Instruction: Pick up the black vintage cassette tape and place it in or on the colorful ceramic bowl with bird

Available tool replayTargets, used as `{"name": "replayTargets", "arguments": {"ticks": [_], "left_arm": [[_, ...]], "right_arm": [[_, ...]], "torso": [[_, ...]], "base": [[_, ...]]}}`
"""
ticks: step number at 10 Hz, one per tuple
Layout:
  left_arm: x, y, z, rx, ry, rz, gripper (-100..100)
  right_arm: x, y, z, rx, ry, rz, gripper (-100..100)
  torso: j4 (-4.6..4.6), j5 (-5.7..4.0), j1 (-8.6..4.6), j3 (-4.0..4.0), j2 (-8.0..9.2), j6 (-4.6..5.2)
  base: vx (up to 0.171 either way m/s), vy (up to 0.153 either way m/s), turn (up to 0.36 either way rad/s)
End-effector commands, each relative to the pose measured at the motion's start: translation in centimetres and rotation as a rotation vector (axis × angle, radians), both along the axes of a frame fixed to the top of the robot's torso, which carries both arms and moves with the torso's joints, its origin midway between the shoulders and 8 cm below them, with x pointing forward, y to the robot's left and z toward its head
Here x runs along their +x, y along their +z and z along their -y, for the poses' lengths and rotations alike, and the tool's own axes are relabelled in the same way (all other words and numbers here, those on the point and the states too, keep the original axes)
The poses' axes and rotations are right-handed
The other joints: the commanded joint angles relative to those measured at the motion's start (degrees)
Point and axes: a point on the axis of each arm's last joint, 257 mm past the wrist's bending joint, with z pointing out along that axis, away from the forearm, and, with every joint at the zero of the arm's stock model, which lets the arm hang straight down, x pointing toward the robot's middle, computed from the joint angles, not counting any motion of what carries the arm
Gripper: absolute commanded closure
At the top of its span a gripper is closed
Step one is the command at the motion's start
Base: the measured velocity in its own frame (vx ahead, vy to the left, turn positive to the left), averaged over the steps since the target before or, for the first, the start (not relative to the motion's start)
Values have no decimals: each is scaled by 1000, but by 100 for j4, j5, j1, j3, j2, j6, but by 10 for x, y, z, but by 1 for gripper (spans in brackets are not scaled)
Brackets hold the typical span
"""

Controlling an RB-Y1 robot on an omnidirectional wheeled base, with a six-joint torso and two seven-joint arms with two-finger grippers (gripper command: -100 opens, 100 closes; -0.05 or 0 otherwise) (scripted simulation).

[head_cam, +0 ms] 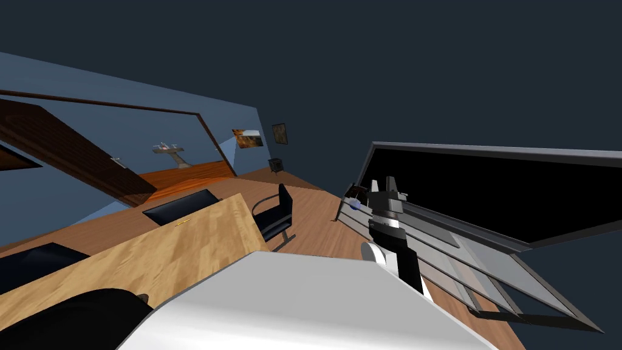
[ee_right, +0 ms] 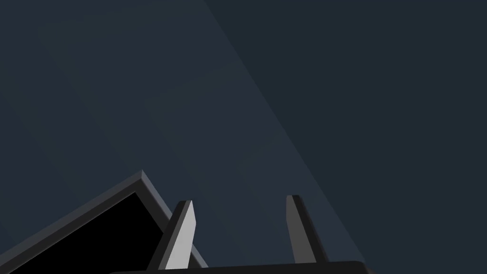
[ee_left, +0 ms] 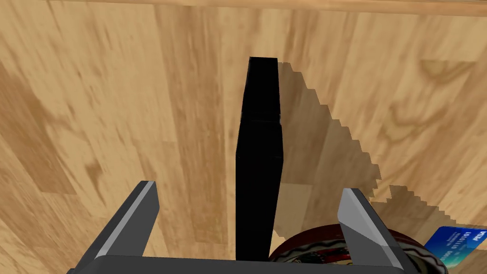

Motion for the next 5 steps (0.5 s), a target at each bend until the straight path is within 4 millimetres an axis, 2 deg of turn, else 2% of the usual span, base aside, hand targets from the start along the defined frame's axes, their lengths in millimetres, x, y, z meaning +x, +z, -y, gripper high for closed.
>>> {"name": "replayTargets", "arguments": {"ticks": [1,2,3,4,5], "left_arm": [[0,0,0,0,0,0,0],[-3,-6,13,-1,15,9,-100],[-8,-10,22,-1,33,13,-100],[-6,-11,25,-2,32,15,-100],[-9,-15,37,-3,50,20,-100]], "right_arm": [[0,0,0,0,0,0,0],[0,0,0,0,0,0,0],[0,0,0,0,0,0,0],[0,0,0,0,0,0,0],[0,0,0,0,0,0,0]], "torso": [[0,0,0,0,0,0],[4,-4,-13,11,18,-1],[8,-3,-7,18,31,2],[11,-1,6,28,48,1],[13,1,8,31,51,-2]], "base": [[11,8,-1],[-15,38,-137],[-61,80,-212],[-55,77,-78],[-44,78,-109]]}}
